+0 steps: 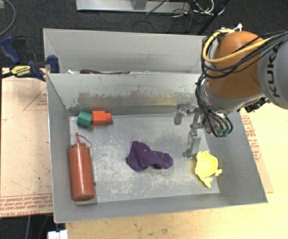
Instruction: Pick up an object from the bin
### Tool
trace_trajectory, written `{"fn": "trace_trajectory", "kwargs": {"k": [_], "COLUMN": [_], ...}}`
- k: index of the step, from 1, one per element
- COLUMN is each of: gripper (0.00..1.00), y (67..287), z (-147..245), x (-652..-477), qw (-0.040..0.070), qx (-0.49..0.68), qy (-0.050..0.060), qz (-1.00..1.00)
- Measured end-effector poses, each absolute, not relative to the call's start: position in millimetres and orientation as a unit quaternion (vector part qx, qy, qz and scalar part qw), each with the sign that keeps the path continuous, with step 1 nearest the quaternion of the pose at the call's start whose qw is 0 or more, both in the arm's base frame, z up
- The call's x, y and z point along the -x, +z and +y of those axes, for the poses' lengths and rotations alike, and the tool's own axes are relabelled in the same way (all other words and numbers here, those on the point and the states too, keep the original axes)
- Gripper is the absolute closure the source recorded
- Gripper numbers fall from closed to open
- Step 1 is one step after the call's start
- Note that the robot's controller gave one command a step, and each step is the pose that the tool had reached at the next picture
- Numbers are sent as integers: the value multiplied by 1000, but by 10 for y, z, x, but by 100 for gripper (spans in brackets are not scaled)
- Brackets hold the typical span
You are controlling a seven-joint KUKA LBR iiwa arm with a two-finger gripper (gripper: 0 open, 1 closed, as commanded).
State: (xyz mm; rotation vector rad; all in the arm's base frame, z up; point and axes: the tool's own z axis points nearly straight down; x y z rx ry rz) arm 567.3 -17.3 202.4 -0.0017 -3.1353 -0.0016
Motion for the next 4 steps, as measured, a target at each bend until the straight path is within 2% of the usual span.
{"fn": "trace_trajectory", "kwargs": {"k": [1,2,3,4], "gripper": [0,0,0,0], "y": [2069,1788,1429,1159], "z": [-173,-256,-243,-55], "x": [-5685,-5492,-5443,-5460], "qw": [0,-3,-1,-2], "qx": [0,-36,-12,56], "qy": [0,-1,-1,-1], "qz": [-1000,-999,-1000,-998]}}
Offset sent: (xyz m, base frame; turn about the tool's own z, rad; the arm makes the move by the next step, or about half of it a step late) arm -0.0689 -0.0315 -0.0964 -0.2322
